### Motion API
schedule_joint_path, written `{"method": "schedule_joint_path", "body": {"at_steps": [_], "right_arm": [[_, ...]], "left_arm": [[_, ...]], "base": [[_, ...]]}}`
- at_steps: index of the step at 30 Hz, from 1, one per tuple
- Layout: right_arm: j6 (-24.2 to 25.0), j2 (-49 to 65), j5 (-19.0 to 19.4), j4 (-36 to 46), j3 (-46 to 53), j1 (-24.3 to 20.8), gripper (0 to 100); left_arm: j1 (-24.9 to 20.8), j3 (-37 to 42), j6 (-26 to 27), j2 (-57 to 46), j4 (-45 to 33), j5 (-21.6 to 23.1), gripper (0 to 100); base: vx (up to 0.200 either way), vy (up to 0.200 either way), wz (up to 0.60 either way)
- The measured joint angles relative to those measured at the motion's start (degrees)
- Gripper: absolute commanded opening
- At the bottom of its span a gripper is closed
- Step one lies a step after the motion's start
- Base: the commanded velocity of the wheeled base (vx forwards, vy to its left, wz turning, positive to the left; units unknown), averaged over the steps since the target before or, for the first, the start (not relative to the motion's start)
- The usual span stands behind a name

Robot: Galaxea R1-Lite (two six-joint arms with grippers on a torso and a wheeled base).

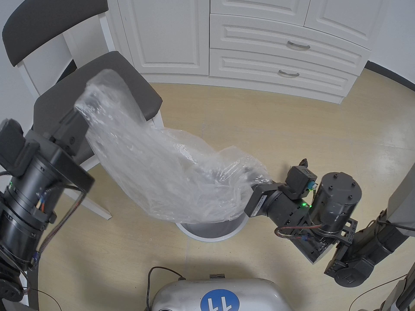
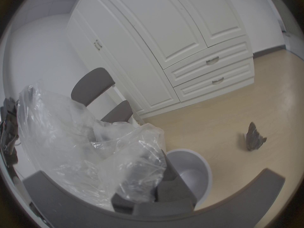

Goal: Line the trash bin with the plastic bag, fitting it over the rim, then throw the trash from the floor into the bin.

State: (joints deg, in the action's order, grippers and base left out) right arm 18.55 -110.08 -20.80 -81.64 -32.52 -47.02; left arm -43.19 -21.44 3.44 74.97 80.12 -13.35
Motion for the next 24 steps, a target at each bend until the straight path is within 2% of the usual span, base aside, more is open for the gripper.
{"method": "schedule_joint_path", "body": {"at_steps": [15,20,24], "right_arm": [[-10.33,8.18,0.00,0.11,7.42,0.28,0],[-16.29,10.44,-0.73,0.29,10.45,0.28,0],[-22.67,12.09,-3.18,0.24,13.29,0.17,0]], "left_arm": [[-2.95,5.02,-1.06,9.90,1.69,-0.11,0],[-3.11,6.12,-1.08,13.47,5.06,-0.13,0],[-3.69,6.92,-0.99,15.74,6.70,-0.77,0]], "base": [[0.000,0.000,0.00],[0.000,0.000,0.00],[0.000,0.000,0.00]]}}
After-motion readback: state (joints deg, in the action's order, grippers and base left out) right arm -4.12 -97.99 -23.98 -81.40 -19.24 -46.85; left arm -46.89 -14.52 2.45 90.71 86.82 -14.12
